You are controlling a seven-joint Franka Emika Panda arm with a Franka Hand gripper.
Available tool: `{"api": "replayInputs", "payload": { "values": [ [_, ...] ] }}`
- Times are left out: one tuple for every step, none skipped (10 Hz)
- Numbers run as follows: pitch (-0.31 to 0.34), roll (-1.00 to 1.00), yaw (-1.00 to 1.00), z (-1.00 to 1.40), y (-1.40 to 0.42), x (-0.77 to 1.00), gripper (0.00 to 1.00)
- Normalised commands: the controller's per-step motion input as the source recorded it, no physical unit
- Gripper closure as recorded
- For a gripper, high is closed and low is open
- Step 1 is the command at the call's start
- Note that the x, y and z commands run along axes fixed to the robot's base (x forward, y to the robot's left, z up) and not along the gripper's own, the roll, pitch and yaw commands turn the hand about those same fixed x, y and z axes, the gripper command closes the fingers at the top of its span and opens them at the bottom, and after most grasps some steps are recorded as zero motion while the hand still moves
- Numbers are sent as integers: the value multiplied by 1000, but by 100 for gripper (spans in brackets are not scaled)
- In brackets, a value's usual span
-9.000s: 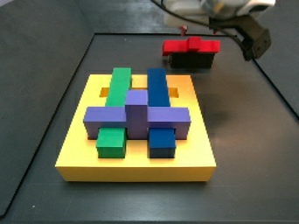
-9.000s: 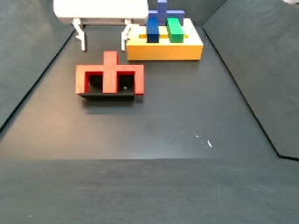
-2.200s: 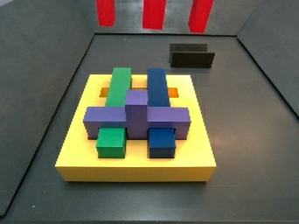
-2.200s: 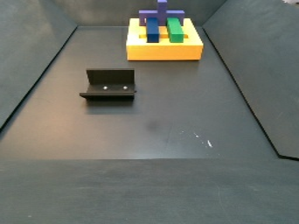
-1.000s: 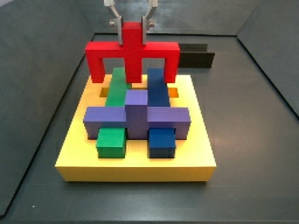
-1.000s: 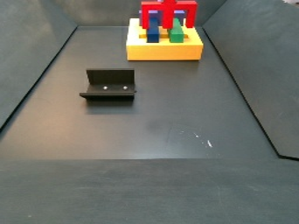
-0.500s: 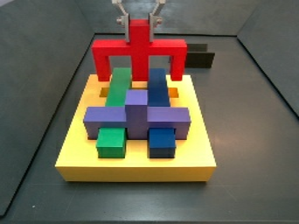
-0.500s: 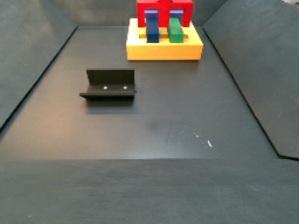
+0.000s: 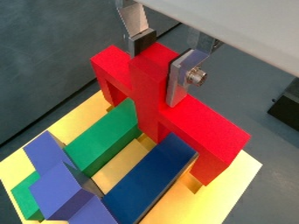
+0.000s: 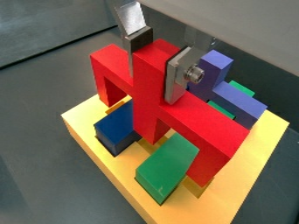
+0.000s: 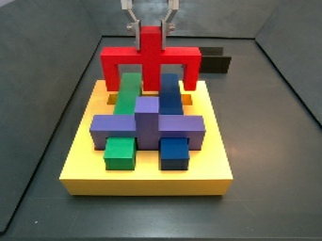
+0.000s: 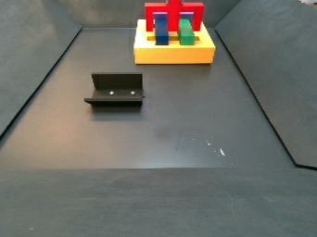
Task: Pick up the red object. Move up. Place the red object on the fixture. Regrasp the red object. Move to above the board. Insert the red object.
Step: Insert the red object.
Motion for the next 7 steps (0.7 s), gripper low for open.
{"api": "replayInputs", "payload": {
  "values": [
    [-43,-1,-31,-137,0,0,100],
    [-40,0,-23,-163,0,0,100],
    [-21,0,-6,-94,0,-9,100],
    [-16,-13,0,9,0,0,100],
    [0,-16,0,203,-6,0,100],
    [0,-1,0,157,0,0,100],
    [-10,0,0,46,-3,0,100]
  ]
}}
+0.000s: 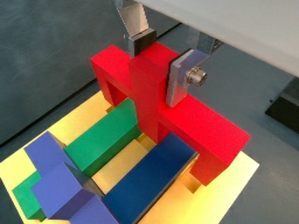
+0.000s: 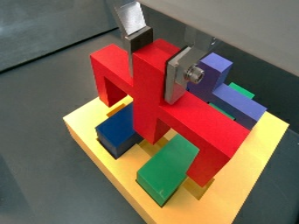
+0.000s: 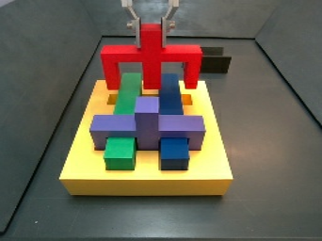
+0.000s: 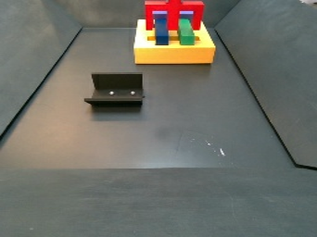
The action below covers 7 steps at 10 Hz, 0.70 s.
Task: Pick up the red object. Move up. Place the red object on the fixture. Regrasp the red object. Move to above the board. Insert the red object.
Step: Insert the red object.
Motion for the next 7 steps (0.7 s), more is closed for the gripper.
{"api": "replayInputs", "payload": {
  "values": [
    [-20,0,0,0,-37,0,100],
    [-29,0,0,0,-54,0,100],
    [-44,23,0,-60,-74,-11,100],
    [-49,50,0,-109,-100,-54,100],
    [-33,39,0,-66,-80,-20,100],
    [-21,33,0,-74,-54,0,100],
    [0,33,0,-71,0,0,100]
  ]
}}
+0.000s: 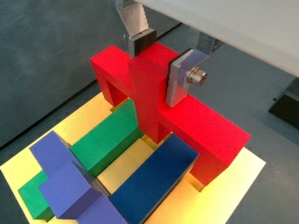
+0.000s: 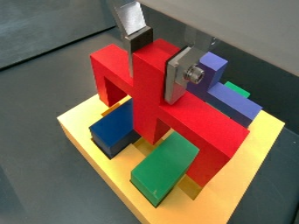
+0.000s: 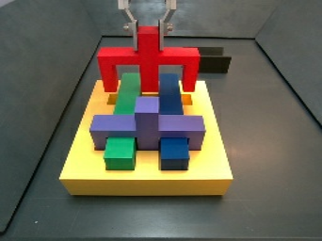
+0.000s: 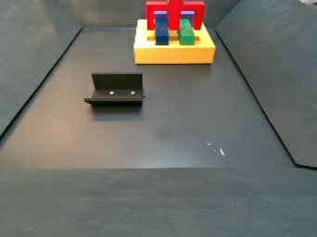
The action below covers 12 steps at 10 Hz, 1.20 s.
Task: Pick up the red object. Move up. Place the red object on the fixture. Regrasp the red object. Move to above the board. Insert the red object.
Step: Insert the red object.
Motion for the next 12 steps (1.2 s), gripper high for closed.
{"api": "replayInputs", "payload": {
  "values": [
    [0,0,0,-46,11,189,100],
    [0,9,0,-120,0,80,100],
    [0,0,0,-51,9,83,100],
    [0,0,0,-34,31,109,100],
    [0,0,0,-106,14,66,100],
    [0,4,0,-134,23,3,100],
    [0,27,0,-191,29,0,100],
    [0,33,0,-203,23,0,100],
    [0,34,0,-191,0,20,100],
    [0,43,0,-174,0,11,100],
    [0,46,0,-151,0,9,100],
    [0,34,0,-100,0,11,100]
  ]
}}
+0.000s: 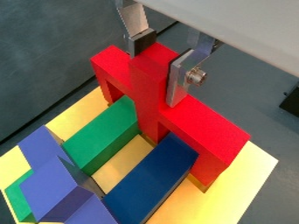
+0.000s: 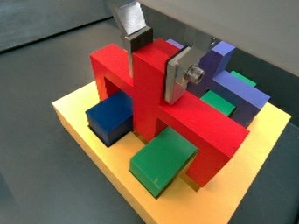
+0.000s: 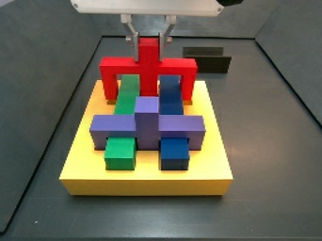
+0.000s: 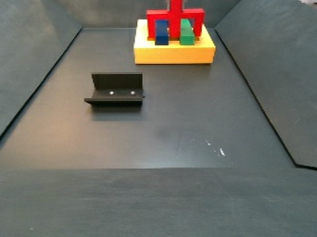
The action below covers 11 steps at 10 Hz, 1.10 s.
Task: Pick up the red object. Move up. Place the red object on the fixture. Regrasp the red object. Move to above the board. Insert the red object.
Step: Insert the red object.
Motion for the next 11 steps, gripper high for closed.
{"api": "replayInputs", "payload": {
  "values": [
    [0,76,0,-163,0,6,100],
    [0,76,-6,-143,-20,26,100],
    [0,43,-63,-77,-23,63,100],
    [0,64,-117,-60,-17,83,100],
    [0,70,-126,-66,-17,89,100],
    [0,67,-129,-71,-11,89,100],
    [0,36,-37,-100,-9,131,100],
    [0,71,0,-183,-14,97,100],
    [0,84,0,-189,-57,111,100],
    [0,106,0,-200,-17,160,100],
    [0,150,40,-166,-29,77,100]
  ]
}}
